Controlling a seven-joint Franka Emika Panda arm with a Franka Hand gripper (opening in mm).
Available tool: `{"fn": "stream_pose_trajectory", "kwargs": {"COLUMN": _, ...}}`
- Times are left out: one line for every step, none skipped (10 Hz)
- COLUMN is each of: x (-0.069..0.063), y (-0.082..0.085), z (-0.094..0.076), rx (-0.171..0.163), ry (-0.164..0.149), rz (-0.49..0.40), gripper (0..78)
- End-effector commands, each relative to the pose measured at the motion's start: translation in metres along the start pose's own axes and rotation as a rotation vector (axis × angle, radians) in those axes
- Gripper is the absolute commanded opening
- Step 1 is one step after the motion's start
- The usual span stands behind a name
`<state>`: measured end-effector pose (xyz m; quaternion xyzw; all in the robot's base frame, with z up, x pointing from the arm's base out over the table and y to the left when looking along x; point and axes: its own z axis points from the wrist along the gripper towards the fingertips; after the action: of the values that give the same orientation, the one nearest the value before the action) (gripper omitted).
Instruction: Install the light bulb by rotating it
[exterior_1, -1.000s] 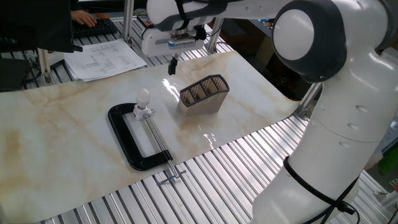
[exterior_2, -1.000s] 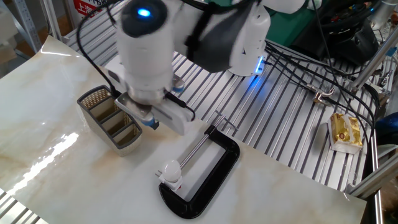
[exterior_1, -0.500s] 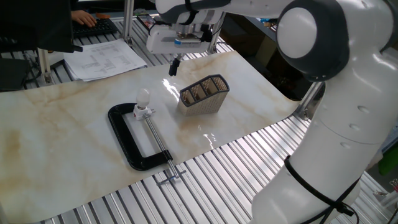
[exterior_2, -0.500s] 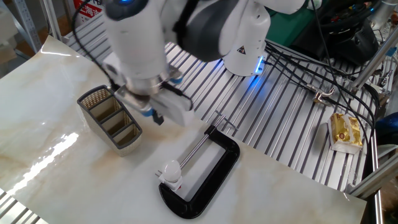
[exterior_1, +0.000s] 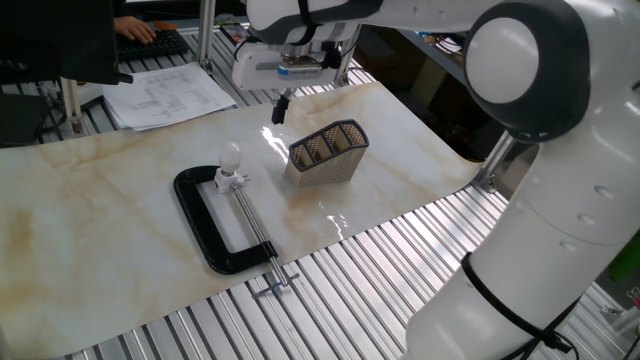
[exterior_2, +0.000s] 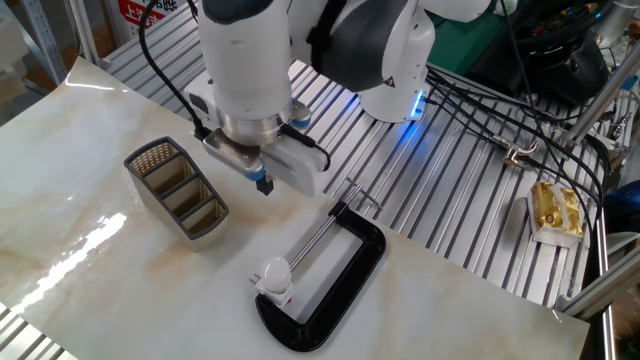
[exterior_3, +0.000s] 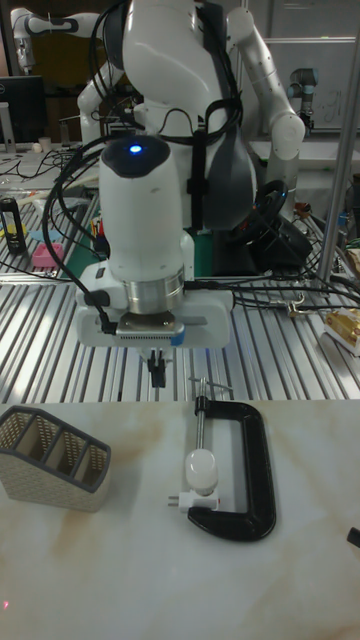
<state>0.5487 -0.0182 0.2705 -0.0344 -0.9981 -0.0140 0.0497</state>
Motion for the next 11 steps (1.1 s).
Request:
{"fn": "stream_pose_trajectory", "kwargs": {"x": 0.0043, "y": -0.0028, "z": -0.0033, "rx": -0.02, "ry": -0.019, "rz": -0.025, "gripper": 1.1}}
{"fn": "stream_pose_trajectory", "kwargs": {"x": 0.0063, "y": -0.0024, "z": -0.004, "rx": 0.033, "ry": -0.03, "rz": -0.025, "gripper": 1.1}}
{"fn": "stream_pose_trajectory", "kwargs": {"x": 0.0065, "y": -0.0023, "z": -0.004, "rx": 0.051, "ry": -0.032, "rz": -0.023, "gripper": 1.1}}
{"fn": "stream_pose_trajectory", "kwargs": {"x": 0.0065, "y": -0.0023, "z": -0.0041, "rx": 0.05, "ry": -0.031, "rz": -0.019, "gripper": 1.1}}
{"fn": "stream_pose_trajectory", "kwargs": {"x": 0.0065, "y": -0.0023, "z": -0.0041, "rx": 0.05, "ry": -0.03, "rz": -0.017, "gripper": 1.1}}
{"fn": "stream_pose_trajectory", "kwargs": {"x": 0.0065, "y": -0.0023, "z": -0.0041, "rx": 0.047, "ry": -0.03, "rz": -0.017, "gripper": 1.1}}
{"fn": "stream_pose_trajectory", "kwargs": {"x": 0.0064, "y": -0.0024, "z": -0.0041, "rx": 0.048, "ry": -0.03, "rz": -0.018, "gripper": 1.1}}
{"fn": "stream_pose_trajectory", "kwargs": {"x": 0.0064, "y": -0.0024, "z": -0.004, "rx": 0.047, "ry": -0.03, "rz": -0.019, "gripper": 1.1}}
{"fn": "stream_pose_trajectory", "kwargs": {"x": 0.0064, "y": -0.0024, "z": -0.004, "rx": 0.047, "ry": -0.03, "rz": -0.021, "gripper": 1.1}}
{"fn": "stream_pose_trajectory", "kwargs": {"x": 0.0063, "y": -0.0024, "z": -0.004, "rx": 0.047, "ry": -0.03, "rz": -0.022, "gripper": 1.1}}
{"fn": "stream_pose_trajectory", "kwargs": {"x": 0.0062, "y": -0.0025, "z": -0.004, "rx": 0.048, "ry": -0.031, "rz": -0.023, "gripper": 1.1}}
